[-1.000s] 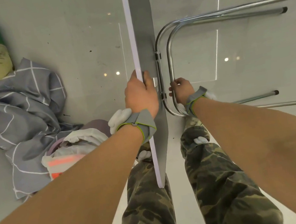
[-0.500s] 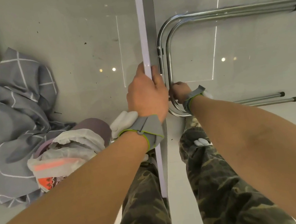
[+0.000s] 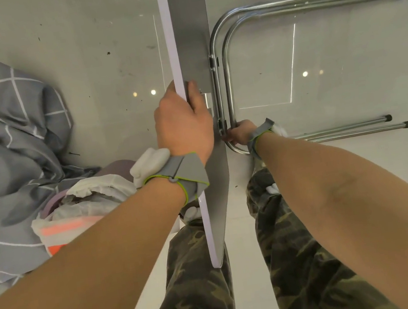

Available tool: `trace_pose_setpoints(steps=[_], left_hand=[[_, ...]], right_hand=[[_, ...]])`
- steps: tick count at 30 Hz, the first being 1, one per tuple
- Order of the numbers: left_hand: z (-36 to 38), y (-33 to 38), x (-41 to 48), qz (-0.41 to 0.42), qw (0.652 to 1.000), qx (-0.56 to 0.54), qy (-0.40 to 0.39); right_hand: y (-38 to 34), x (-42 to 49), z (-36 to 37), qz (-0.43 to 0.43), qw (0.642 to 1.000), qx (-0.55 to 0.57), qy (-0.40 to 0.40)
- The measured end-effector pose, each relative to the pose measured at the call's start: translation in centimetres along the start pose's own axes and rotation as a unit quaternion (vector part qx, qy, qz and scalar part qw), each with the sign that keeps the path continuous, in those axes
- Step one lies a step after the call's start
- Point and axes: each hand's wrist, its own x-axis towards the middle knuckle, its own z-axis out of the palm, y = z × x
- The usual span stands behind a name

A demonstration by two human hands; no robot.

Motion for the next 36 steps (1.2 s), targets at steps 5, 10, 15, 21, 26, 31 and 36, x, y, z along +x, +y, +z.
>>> trace_pose_setpoints(steps=[5,10,15,21,26,31,36], left_hand=[[0.4,0.4,-0.4,-0.008,1.0,0.017,-0.003],[0.6,0.7,-0.5,-0.017,0.999,0.028,0.002],[0.7,0.6,-0.6,-0.012,0.999,0.032,0.01],[0.6,0.0,-0.6,-0.013,0.999,0.029,0.014],[1.1,0.6,-1.2,-0.018,0.998,0.051,0.017],[1.3,2.0,-1.6,-0.01,0.998,0.054,0.013],[1.4,2.3,-2.1,-0.004,0.999,0.052,0.008]], right_hand=[[0.5,0.1,0.4,-0.015,1.0,-0.005,0.013],[0.4,-0.3,0.7,-0.026,0.999,0.005,0.029],[1.0,0.1,1.1,-0.035,0.999,0.006,0.035],[1.1,0.1,1.3,-0.042,0.998,-0.004,0.044],[1.4,-0.5,1.0,-0.048,0.998,0.008,0.045],[1.1,-2.7,-0.9,-0.053,0.998,0.04,0.01],[-0.3,-3.9,-1.5,-0.03,1.0,0.001,-0.004]])
